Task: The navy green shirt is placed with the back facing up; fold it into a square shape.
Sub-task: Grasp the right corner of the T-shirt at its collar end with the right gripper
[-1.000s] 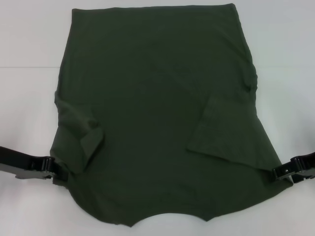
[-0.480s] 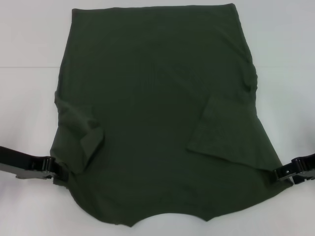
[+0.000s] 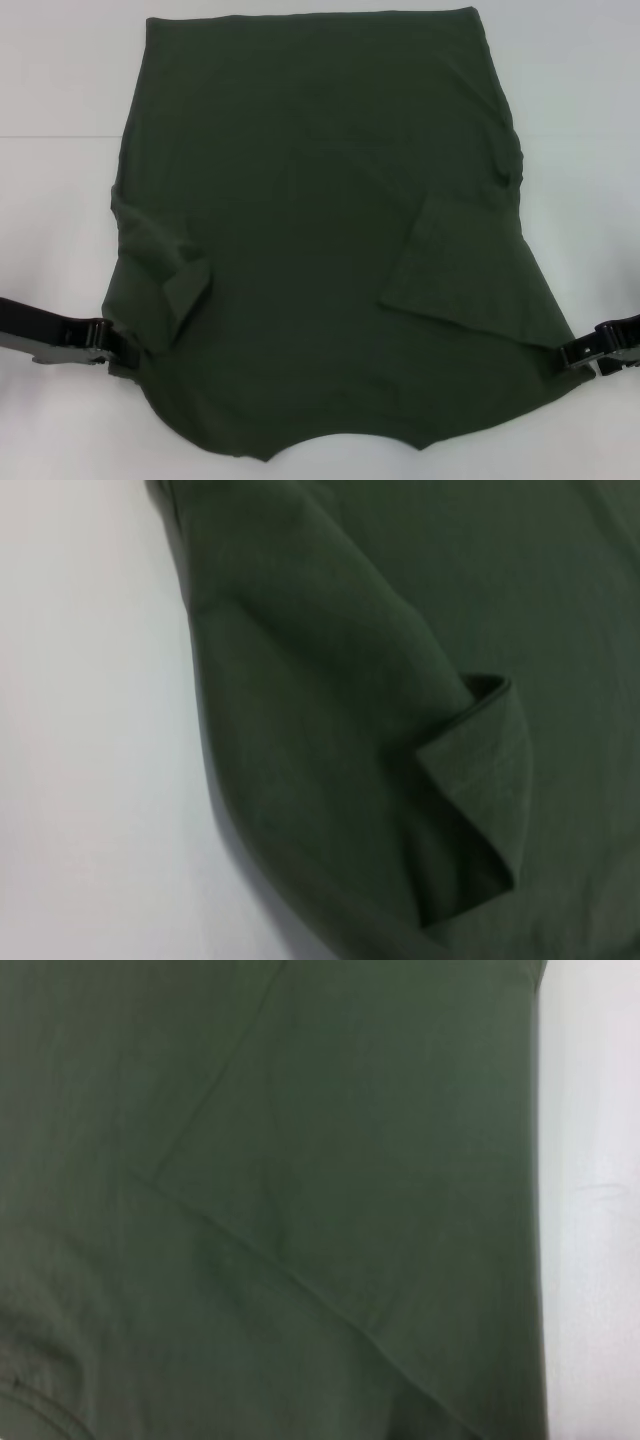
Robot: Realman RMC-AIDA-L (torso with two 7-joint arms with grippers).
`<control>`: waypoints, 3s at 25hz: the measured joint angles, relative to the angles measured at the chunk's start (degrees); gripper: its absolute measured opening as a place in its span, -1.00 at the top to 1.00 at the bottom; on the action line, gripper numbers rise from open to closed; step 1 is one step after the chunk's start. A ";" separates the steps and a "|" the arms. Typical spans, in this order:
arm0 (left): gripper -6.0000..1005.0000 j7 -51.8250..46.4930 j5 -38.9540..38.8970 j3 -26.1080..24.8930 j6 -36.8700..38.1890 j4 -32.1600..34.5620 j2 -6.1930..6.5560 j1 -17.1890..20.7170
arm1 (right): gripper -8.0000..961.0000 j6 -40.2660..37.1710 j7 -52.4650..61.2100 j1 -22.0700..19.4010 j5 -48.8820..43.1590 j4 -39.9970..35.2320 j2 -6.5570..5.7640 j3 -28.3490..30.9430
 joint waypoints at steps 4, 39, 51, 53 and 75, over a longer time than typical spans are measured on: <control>0.92 0.00 0.00 0.00 -0.04 0.00 0.00 0.00 | -0.84 0.00 -0.21 0.00 0.00 0.00 0.00 0.01; 0.92 0.06 0.00 0.04 -0.27 0.00 0.01 0.00 | -0.84 0.87 -0.36 1.12 0.07 0.99 0.87 -1.31; 0.92 0.38 0.00 -0.01 -0.27 0.00 0.19 -0.21 | -0.83 1.40 -0.36 3.14 0.10 3.01 1.35 -1.49; 0.92 0.40 0.00 -0.01 -0.27 0.00 0.19 -0.25 | -0.83 1.40 -0.36 3.36 0.12 3.01 1.35 -1.49; 0.92 0.53 0.00 0.00 -0.70 0.00 0.18 -0.44 | 0.18 1.50 0.12 3.87 0.08 2.62 1.50 -3.94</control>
